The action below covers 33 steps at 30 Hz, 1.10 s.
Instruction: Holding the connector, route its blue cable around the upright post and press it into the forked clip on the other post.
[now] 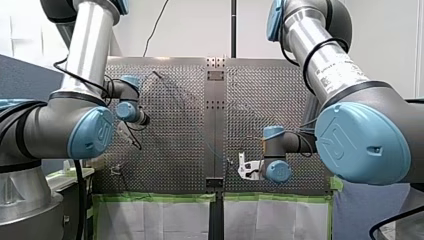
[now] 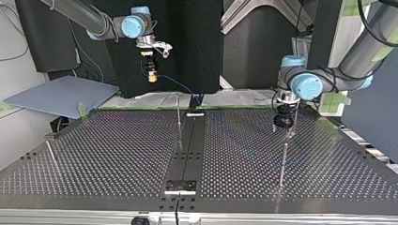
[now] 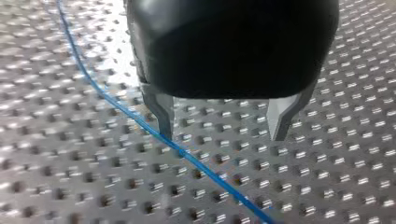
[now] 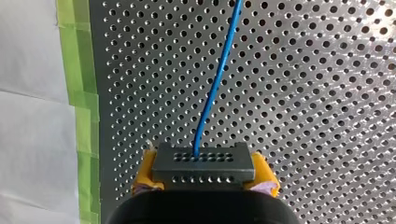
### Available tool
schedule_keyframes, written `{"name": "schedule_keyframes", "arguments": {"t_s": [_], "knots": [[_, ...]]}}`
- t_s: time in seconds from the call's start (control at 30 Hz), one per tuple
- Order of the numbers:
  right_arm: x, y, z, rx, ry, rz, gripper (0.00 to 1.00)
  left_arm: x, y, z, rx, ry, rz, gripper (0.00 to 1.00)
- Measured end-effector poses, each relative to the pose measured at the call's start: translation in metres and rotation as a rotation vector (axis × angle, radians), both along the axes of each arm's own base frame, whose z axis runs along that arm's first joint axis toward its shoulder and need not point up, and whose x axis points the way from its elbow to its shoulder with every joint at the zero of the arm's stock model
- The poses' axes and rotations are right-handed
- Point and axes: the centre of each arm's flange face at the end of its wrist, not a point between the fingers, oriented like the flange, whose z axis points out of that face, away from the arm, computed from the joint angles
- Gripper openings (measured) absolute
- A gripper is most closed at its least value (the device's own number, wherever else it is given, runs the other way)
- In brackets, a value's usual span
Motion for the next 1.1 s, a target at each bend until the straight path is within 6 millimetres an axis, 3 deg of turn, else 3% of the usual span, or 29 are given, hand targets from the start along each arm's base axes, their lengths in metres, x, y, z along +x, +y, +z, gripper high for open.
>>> {"name": "schedule_keyframes", "arguments": {"t_s": [0.47, 1.1], "knots": [[0.001, 0.000, 0.000, -0.002, -0.006, 0.012, 0.02, 0.000, 0.025, -0.001, -0.045, -0.024, 0.144, 0.98], [0.002, 0.000, 0.001, -0.004, -0.006, 0.012, 0.02, -0.006, 0.010, -0.005, 0.049, 0.023, 0.099, 0.98]]}}
